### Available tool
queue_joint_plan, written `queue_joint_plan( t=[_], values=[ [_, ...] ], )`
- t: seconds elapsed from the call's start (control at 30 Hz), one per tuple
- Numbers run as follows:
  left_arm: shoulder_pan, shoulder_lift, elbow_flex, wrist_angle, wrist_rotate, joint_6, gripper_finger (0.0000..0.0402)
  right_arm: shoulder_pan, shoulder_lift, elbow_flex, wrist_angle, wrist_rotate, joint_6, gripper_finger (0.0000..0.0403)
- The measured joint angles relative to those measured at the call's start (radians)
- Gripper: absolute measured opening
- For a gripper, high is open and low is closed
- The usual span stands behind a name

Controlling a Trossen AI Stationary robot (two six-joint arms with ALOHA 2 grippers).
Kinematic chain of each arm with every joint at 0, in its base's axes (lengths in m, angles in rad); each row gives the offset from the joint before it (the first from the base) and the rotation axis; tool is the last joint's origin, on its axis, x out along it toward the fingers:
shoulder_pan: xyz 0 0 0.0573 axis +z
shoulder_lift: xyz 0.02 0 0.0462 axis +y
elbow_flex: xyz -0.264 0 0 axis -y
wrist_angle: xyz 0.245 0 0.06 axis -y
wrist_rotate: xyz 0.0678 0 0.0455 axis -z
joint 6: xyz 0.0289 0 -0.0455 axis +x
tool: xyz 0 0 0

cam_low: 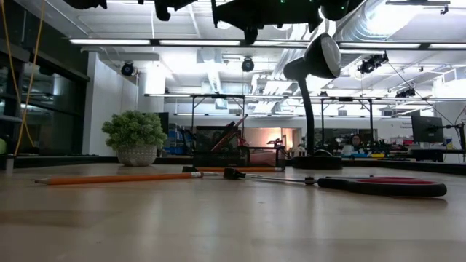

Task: Pick and place office supplies into organizer
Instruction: Put the black pen into the black desk organizer

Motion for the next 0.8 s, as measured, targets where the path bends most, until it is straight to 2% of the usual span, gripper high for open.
queue_joint_plan(
  t=[0.17,0.33,0.57,0.8],
  values=[
    [0.0,0.0,0.0,0.001,0.0,0.0,0.0148,0.0,0.0,0.031,-0.031,-0.007,-0.009,0.0017],
    [0.0,-0.008,0.0,-0.001,0.0,0.0,0.0175,0.0,0.0,0.103,-0.13,-0.007,-0.065,0.0017],
    [0.002,-0.023,0.0,-0.016,-0.011,0.016,0.0172,-0.004,0.0,0.174,-0.251,0.011,-0.14,0.0016],
    [0.0,-0.068,0.0,-0.096,-0.007,0.02,0.0161,-0.022,0.0,0.183,-0.263,0.041,-0.154,0.0015]
  ],
)
